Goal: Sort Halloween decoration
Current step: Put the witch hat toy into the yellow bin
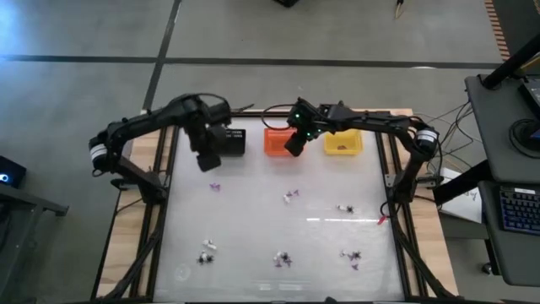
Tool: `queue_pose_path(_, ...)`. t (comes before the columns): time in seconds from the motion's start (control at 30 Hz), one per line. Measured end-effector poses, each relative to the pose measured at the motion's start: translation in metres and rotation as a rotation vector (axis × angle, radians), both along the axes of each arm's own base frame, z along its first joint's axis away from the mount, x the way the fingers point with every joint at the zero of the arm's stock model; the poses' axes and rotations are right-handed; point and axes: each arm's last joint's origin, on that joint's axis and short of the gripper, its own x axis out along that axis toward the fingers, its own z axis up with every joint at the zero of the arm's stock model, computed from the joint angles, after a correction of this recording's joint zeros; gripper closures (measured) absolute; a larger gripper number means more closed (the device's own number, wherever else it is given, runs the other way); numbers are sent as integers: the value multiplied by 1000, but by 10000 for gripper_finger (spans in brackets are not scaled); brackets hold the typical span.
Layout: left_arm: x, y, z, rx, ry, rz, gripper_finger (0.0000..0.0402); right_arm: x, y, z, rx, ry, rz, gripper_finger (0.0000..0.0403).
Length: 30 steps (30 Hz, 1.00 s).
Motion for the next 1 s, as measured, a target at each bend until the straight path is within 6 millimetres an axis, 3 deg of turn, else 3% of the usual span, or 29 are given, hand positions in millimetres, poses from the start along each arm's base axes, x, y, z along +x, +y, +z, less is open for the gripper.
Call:
queue_pose_path(0.3, -13, -20, -52, -62, -123, 75, 288, -8, 4, 34, -17, -65, -22, 293)
queue_pose_path(0.57, -21, -28, -91, -73, -100, 74, 288, -15, 7, 53, -24, -120, -47, 293)
queue_pose_path(1.0, -25, -30, -114, -69, -120, 32, 288, -32, 16, 51, 57, 26, -71, 293)
